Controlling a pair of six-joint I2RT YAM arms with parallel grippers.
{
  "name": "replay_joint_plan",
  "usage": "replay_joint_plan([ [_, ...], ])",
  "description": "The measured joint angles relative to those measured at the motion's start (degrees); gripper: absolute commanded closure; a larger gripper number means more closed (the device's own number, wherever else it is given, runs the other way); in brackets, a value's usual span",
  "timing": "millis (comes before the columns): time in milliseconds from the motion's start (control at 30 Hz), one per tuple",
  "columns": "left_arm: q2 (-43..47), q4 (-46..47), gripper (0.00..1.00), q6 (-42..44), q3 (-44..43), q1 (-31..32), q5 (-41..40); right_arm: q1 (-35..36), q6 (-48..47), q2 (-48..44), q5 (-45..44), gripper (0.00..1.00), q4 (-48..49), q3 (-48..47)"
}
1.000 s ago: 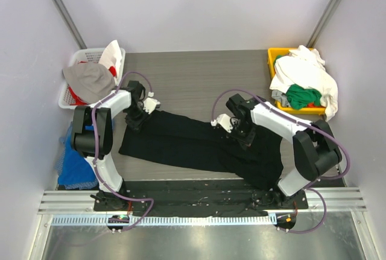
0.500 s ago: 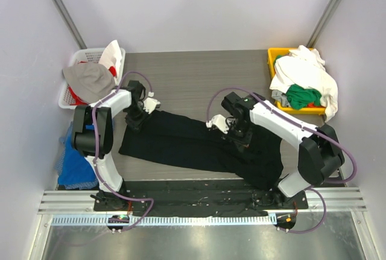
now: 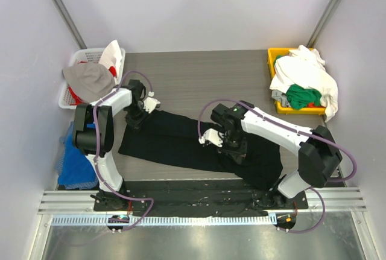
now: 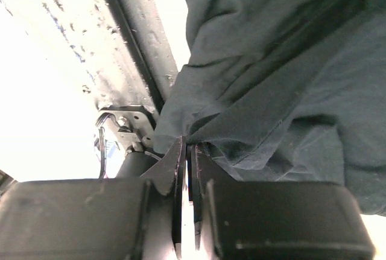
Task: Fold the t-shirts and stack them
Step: Fold the other side of the tshirt into a rectangle
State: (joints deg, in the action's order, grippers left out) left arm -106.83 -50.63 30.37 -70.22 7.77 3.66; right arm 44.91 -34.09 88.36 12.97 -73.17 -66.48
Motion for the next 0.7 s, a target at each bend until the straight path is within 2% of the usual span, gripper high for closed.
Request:
replay_joint_plan([
  [133,-0.55,-0.37,0.84,-0.02,-0.68,0.00,-0.33,1.88,0.52,0.00,-0.02,0.83,-0.31,0.24],
  [267,-0.81,-0.46,0.84,0.00,-1.01,0.00,-0.66,4.33,1.51,0.15,0.00,0.73,-0.28,0.26],
  [567,-0.81,-0.46,0.84,0.00,-1.01,0.00,-0.68,7.91,3.32,1.33,0.00,0.70,0.07,0.35],
  [700,-0.81,-0.46,0.85,-0.02,-1.01,0.00,-0.68,7.91,4.35,1.14,-2.80,0.69,1.16,0.39],
])
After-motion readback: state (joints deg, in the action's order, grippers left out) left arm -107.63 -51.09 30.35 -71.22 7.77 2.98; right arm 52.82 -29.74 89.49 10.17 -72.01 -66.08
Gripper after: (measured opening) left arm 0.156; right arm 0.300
